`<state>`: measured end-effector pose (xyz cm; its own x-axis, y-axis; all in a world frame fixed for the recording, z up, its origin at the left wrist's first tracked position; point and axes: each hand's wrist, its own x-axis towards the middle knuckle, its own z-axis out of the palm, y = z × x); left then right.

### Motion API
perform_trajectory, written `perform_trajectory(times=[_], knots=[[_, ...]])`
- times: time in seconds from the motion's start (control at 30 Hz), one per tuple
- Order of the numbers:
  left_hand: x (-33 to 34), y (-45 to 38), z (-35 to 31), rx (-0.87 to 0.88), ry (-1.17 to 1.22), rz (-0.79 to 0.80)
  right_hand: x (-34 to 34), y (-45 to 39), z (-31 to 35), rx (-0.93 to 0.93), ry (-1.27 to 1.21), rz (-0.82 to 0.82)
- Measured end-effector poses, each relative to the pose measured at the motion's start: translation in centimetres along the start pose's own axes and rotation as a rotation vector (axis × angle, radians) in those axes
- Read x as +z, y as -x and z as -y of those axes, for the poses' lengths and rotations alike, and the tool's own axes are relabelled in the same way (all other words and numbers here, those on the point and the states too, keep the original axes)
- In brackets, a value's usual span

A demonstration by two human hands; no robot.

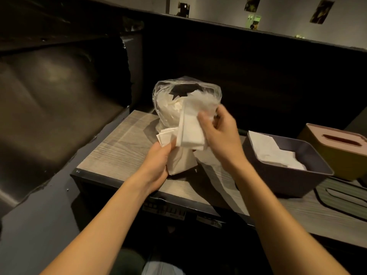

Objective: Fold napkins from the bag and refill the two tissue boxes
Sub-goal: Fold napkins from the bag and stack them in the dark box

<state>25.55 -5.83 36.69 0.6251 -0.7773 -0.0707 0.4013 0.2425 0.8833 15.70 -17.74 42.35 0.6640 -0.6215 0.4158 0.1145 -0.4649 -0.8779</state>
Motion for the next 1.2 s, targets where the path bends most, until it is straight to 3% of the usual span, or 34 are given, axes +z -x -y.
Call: perform_trajectory(times=[0.2,0.33,0.47,0.67,0.83,0.9,1.2], knots=[[0.3,0.2,-0.1,0.021,-0.072,0.009,2.3,2.1,-2.5,0.068,0.134,0.007],[0.1,0.3,-0.6,-0.042,0.09,0.061,2.7,1.8,-3.1,0.047,0.299,0.003],[0.0,0.3,-0.8,-0.069,0.152,0.126,2.7,2.2,-3.2,0.011,0.285,-0.004],[0.0,-0.1,0.0,-0.041,0.069,0.01,1.7,3.4,-3.3,-0.016,0.339,0.084],[-0.1,0.2,-0.1,-0.035,0.094,0.028,0.1,5.1,-4.4,0.154,0.122,0.063],[0.0,0.3,-0.1,-0.008,0.039,0.038,0.3,5.0,-4.5,0.223,0.091,0.135],[0.4,0.3,0.0,0.041,-0.009,0.048,-0.3,4.9,-5.2,0.214,-0.036,0.203]])
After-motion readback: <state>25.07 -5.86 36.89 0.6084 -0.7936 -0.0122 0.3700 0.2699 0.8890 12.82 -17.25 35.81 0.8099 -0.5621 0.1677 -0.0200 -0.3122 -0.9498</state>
